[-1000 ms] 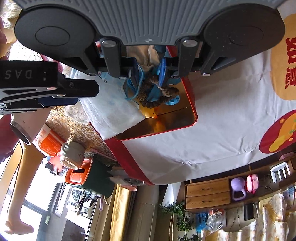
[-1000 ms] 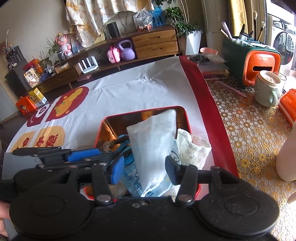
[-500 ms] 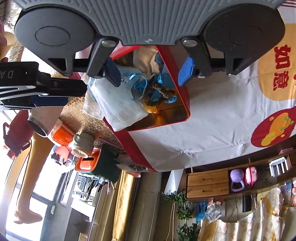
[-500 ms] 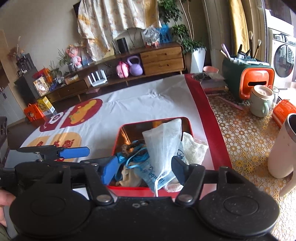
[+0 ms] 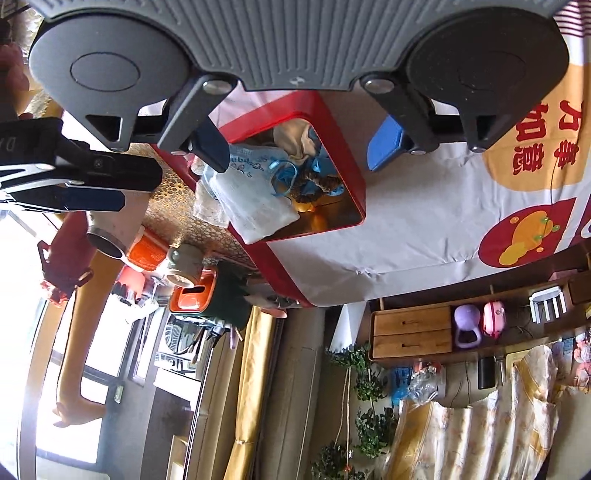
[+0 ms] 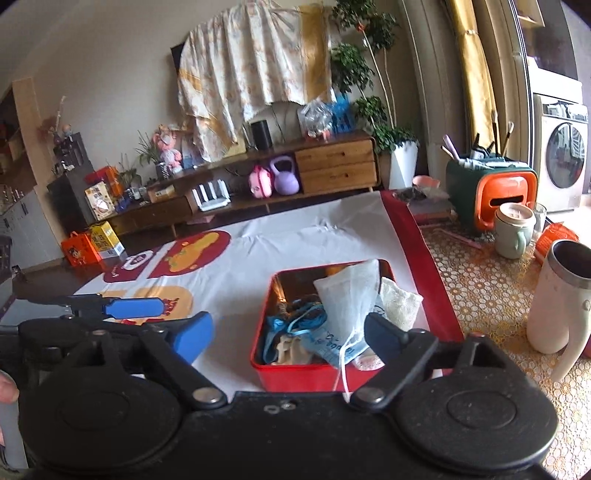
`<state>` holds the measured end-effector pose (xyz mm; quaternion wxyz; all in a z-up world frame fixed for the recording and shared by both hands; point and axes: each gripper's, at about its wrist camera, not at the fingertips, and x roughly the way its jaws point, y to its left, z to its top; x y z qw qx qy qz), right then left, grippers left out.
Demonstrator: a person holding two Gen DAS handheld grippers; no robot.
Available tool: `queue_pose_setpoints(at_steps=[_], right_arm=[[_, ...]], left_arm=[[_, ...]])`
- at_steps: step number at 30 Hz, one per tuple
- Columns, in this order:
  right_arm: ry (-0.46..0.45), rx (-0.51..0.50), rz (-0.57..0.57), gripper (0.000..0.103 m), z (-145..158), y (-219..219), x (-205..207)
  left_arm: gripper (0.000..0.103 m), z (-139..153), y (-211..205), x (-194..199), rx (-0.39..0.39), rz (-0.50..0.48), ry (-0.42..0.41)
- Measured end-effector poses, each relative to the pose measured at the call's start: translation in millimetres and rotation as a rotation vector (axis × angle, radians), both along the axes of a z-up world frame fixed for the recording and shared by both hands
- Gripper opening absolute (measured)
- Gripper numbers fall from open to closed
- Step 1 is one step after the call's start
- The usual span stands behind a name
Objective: Organize soft objects
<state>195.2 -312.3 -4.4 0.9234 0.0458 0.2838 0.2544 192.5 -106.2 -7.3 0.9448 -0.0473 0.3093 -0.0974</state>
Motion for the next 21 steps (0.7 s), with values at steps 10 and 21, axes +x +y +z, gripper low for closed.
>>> queue_pose_setpoints(at_steps=[10, 21], right_arm=[[-0.072, 0.01, -0.006, 0.103, 1, 0, -32], [-0.117, 0.02, -0.06, 0.103, -3, -8, -52]], left_arm=[[0.102, 2, 7, -32, -0.037, 0.021, -0.015], [0.102, 11, 11, -57, -0.011, 0.058, -0.039]])
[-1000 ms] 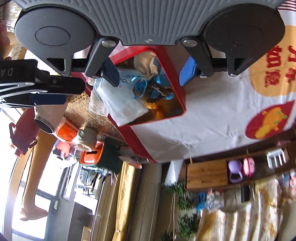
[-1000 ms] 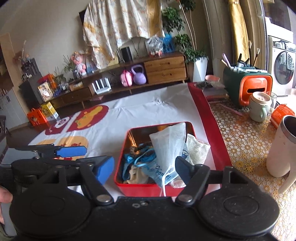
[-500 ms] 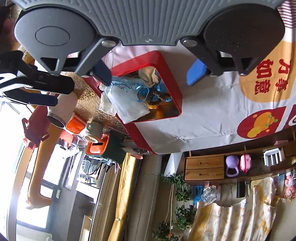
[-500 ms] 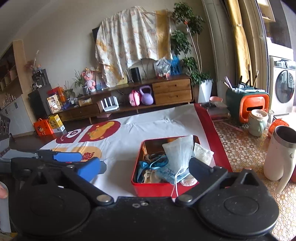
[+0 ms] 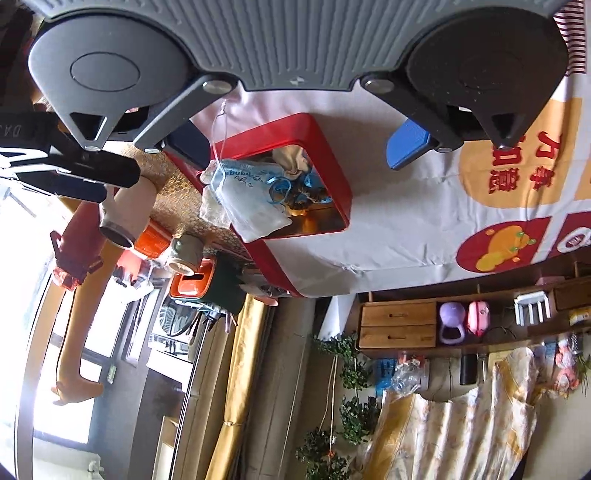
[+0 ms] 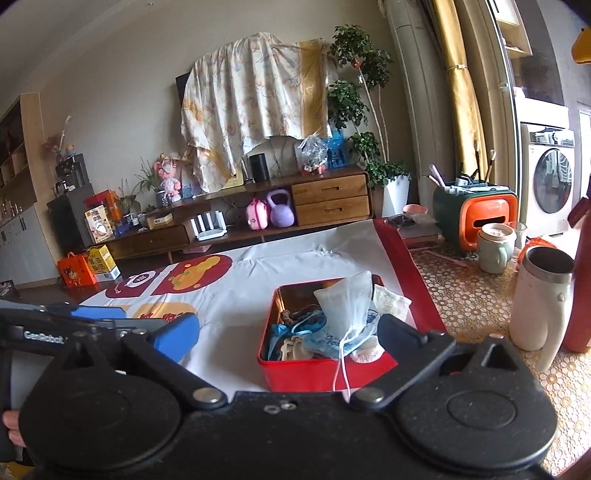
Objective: Organize soft objects
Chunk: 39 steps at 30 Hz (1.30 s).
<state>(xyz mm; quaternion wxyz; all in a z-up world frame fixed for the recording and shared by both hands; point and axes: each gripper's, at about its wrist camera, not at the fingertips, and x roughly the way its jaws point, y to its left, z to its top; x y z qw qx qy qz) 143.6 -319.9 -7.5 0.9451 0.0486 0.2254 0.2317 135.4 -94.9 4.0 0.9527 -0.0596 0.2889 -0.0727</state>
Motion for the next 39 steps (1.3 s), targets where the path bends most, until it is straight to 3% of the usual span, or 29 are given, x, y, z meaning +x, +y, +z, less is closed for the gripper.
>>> queue_pose_setpoints(at_steps=[3, 17, 39], right_arm=[[0.013, 0.006, -0.016, 0.103, -3, -1, -3], [-0.016, -0.019, -0.008, 0.103, 0, 10, -17], [-0.011, -0.023, -0.006, 0.103, 1, 16, -20]], left_arm=[[0.102, 1, -2, -7, 0.019, 0.006, -0.006], [0.102, 6, 8, -23, -0.046, 0.039, -0.012], [0.102, 8, 5, -29, -0.029, 0.021, -0.023]])
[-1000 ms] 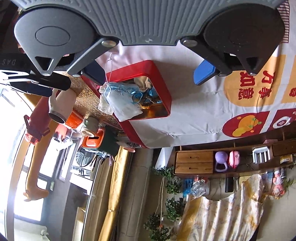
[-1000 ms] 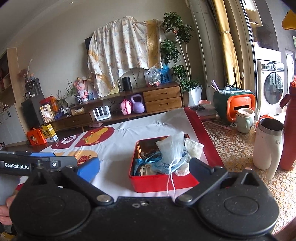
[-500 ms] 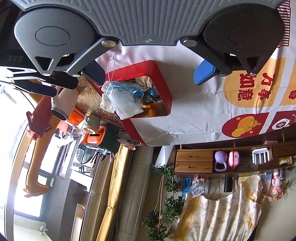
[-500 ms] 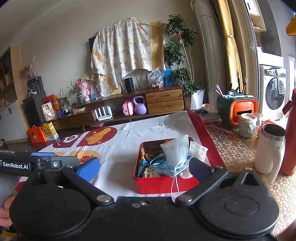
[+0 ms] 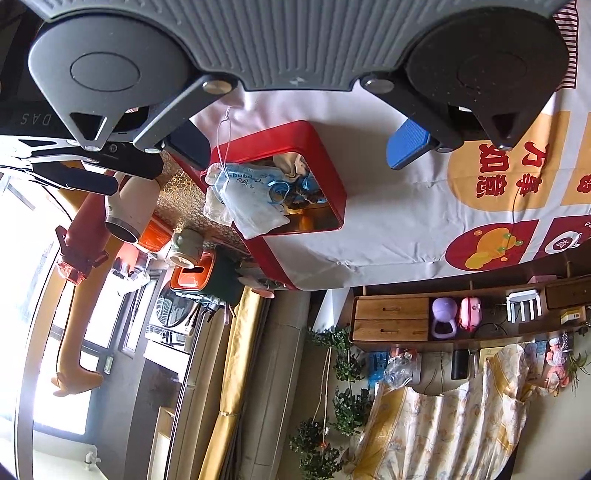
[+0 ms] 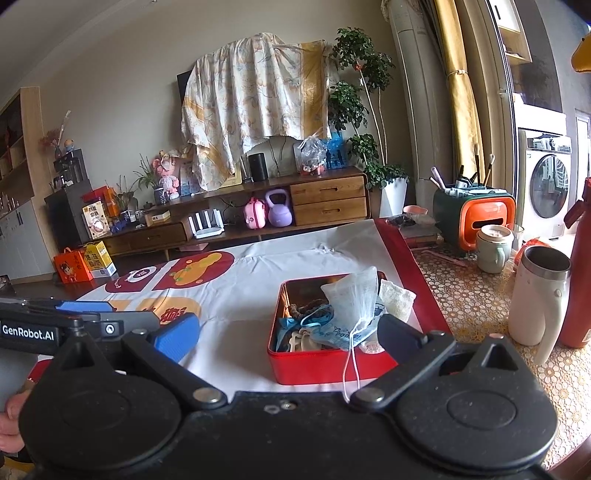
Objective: Organize soft objects
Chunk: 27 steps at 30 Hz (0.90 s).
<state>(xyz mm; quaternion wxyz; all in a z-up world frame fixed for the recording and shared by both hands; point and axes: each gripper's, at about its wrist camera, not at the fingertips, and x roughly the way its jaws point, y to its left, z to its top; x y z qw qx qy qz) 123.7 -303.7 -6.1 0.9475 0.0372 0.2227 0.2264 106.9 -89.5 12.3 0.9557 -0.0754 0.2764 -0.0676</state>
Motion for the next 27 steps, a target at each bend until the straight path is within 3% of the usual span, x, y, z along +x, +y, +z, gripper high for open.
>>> queue_pose_setpoints(at_steps=[27], right_arm=[[0.008, 0.003, -0.001, 0.103, -3.5, 1.8, -2.4]], left_arm=[[0.102, -1.3, 1.1, -4.6, 0.003, -0.001, -0.004]])
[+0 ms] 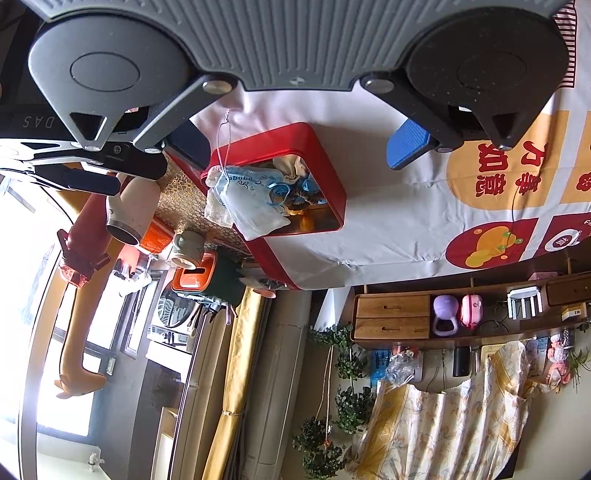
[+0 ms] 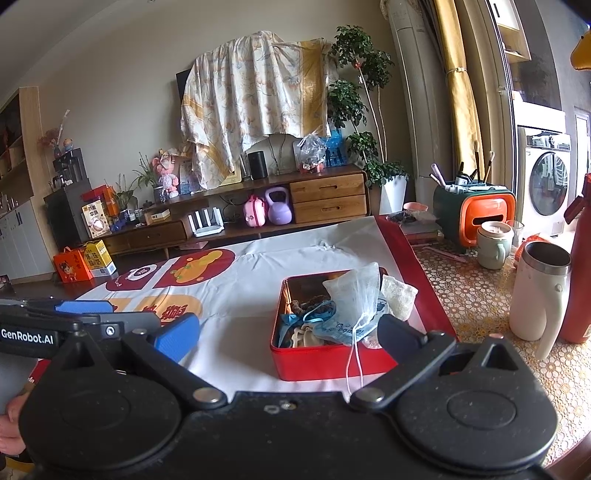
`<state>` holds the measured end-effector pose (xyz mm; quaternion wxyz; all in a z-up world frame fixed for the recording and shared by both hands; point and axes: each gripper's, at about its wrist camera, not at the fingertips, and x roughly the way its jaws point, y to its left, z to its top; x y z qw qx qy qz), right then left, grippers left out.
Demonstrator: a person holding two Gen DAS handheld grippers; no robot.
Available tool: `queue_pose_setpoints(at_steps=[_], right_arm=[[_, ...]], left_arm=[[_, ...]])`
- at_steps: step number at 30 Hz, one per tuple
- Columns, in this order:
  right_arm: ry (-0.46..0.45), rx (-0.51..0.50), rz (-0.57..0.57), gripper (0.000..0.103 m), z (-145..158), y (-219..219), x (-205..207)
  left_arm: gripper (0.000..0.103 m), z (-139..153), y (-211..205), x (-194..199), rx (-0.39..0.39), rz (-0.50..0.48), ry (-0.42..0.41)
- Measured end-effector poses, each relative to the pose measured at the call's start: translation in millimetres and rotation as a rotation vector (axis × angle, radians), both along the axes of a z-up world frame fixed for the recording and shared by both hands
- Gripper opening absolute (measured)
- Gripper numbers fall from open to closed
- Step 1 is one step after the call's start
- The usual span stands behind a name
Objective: Organize soft objects
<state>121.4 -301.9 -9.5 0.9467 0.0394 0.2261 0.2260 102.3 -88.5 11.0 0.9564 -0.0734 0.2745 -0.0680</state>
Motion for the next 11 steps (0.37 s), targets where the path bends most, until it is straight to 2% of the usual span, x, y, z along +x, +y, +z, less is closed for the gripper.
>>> queue_pose_setpoints(at_steps=[11], right_arm=[[0.006, 0.0, 0.0, 0.103, -2.0, 1.5, -0.2]], left_arm=[[0.102, 1.0, 0.5, -2.5, 0.009, -0.006, 0.0]])
